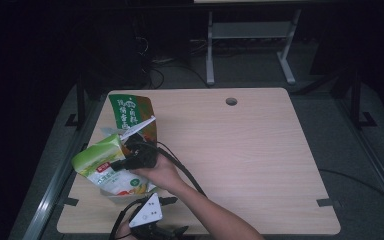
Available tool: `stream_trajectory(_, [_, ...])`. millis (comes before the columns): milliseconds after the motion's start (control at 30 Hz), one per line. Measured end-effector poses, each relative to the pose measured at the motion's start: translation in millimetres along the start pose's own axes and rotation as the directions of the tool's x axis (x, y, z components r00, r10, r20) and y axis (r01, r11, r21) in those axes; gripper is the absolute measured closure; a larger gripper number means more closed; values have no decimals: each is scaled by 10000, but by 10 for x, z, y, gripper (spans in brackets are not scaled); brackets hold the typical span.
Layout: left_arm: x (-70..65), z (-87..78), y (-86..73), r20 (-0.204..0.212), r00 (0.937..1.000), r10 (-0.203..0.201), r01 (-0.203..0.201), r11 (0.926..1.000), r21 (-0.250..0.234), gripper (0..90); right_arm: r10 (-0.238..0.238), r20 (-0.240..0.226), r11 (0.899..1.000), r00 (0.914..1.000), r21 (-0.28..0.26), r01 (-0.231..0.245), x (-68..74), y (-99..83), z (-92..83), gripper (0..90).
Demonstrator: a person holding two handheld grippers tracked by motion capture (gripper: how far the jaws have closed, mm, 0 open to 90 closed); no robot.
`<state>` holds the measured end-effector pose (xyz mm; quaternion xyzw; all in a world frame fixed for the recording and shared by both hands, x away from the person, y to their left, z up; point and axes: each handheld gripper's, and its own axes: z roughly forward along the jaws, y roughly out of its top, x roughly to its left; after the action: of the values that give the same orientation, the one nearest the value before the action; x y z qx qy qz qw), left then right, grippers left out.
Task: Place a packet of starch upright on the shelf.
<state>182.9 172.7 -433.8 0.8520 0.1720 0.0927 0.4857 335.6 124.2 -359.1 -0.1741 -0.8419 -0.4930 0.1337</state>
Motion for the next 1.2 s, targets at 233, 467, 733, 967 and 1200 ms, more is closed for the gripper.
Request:
stream_trajectory(233, [-1,-2,1,-14,10000,5,-5,10000,3,174,-427,260,9987,9987,284,420,64,15,-51,852])
stream_trajectory(467, [-2,-8,0,-32,10000,-26,26,10000,-1,174,-621,464,9967,9970,551,595,90,-22,-48,890])
stream_trajectory(733, [-9,-5,1,-23,10000,-58,58,10000,7,174,-403,544,9971,9977,660,367,34,-131,-87,893])
stream_trajectory(967, [-10,6,1,12,10000,-2,2,10000,38,174,-285,662,9968,9974,761,234,-41,-257,-165,894])
stream_trajectory(1200, [-7,7,1,-11,10000,-12,12,10000,46,174,27,444,9980,9990,622,-55,-133,-384,-220,896])
